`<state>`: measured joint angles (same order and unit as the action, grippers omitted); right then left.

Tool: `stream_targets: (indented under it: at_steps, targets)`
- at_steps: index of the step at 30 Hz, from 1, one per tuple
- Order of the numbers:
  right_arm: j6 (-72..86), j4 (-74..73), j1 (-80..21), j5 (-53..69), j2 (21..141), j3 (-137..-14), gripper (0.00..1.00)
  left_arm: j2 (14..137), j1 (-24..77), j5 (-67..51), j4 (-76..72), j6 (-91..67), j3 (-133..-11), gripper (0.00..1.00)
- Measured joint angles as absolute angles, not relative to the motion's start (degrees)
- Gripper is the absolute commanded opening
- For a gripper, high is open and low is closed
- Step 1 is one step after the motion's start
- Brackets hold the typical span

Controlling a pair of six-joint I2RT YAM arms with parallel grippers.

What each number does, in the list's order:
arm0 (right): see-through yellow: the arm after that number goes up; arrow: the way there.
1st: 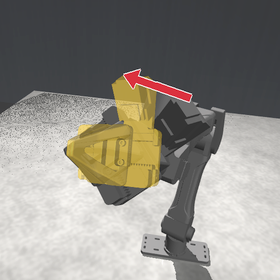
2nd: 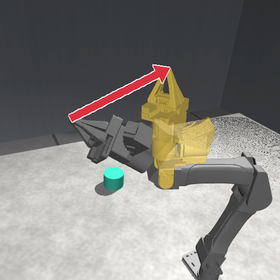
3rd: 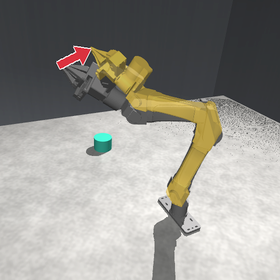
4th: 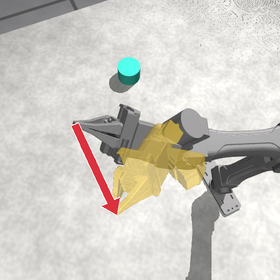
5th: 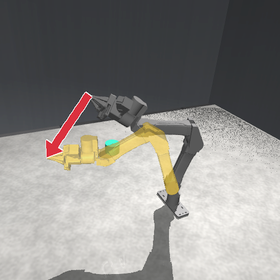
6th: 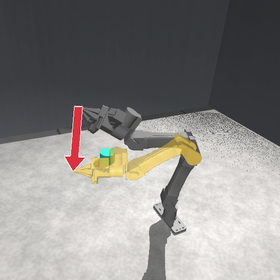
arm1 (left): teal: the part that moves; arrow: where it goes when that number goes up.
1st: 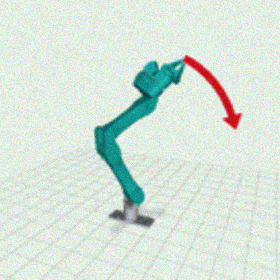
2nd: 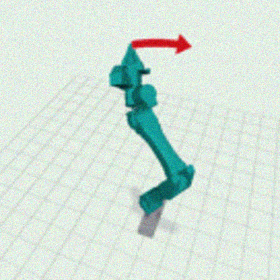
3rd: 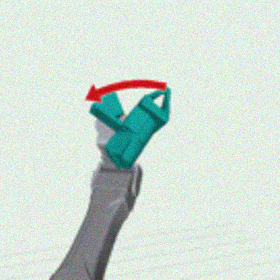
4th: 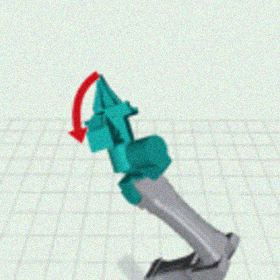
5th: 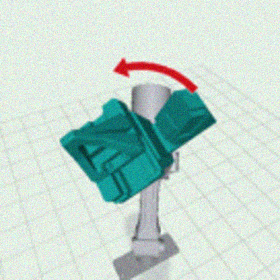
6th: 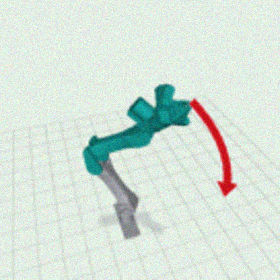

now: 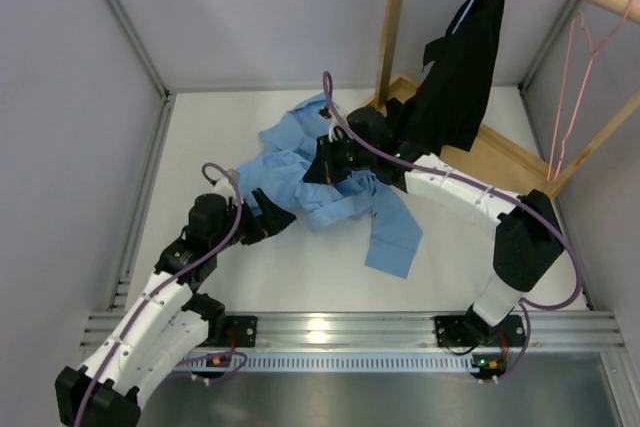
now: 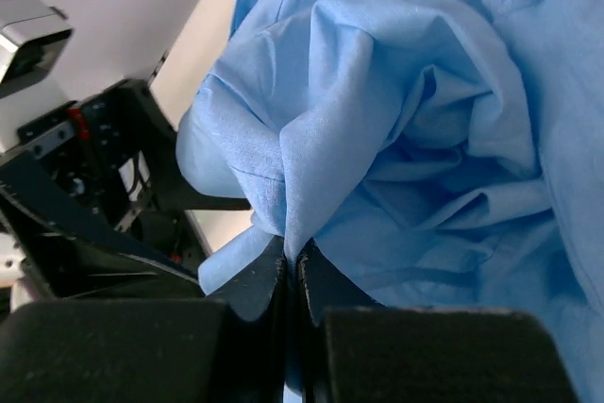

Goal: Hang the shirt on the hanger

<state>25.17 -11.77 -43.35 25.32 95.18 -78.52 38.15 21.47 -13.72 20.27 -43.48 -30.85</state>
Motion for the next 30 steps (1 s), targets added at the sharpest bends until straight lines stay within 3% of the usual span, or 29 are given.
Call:
stream_targets:
  at_steps: [5, 11, 14, 15, 16, 18, 20, 21, 22, 23, 30]
  targets:
    - [27.86, -12.16, -43.05, 29.61, 95.31, -76.84, 0.00, 38.17, 23.59, -14.44, 11.99, -48.14, -25.80, 0.95]
    - [29.69, -11.53, -42.04, 32.95, 95.29, -76.84, 0.00, 39.75, 23.68, -7.14, 6.57, -50.54, -22.44, 0.90]
    - [30.22, -11.49, -41.76, 34.30, 95.11, -76.82, 0.00, 41.06, 23.68, -3.40, 6.55, -51.09, -21.82, 0.70]
    - [30.39, -11.35, -41.76, 34.70, 94.98, -76.75, 0.00, 40.97, 23.68, -2.31, 6.37, -51.05, -21.82, 0.52]
    - [30.65, -10.98, -41.76, 35.14, 94.85, -76.51, 0.00, 40.80, 23.68, -1.39, 6.02, -51.00, -21.82, 0.47]
    - [31.20, -9.54, -41.76, 36.29, 94.37, -75.40, 0.00, 40.45, 23.68, 0.78, 5.32, -50.09, -21.87, 0.47]
    - [32.08, -7.92, -41.76, 37.58, 93.80, -73.67, 0.00, 40.36, 23.73, 2.72, 4.99, -48.99, -22.31, 0.59]
    - [32.34, -7.25, -41.78, 38.02, 93.62, -72.88, 0.00, 40.38, 23.73, 3.77, 4.43, -48.60, -22.55, 0.56]
    - [32.71, -6.26, -41.80, 38.59, 93.49, -71.94, 0.00, 40.40, 23.73, 4.49, 3.81, -48.21, -22.76, 0.19]
    - [33.06, -5.34, -41.85, 39.11, 93.45, -71.11, 0.00, 40.51, 23.73, 5.19, 2.83, -47.75, -23.03, 0.01]
    - [34.13, -2.70, -42.00, 40.75, 91.20, -66.70, 0.00, 42.89, 23.79, 7.14, -2.11, -41.98, -26.59, 0.00]
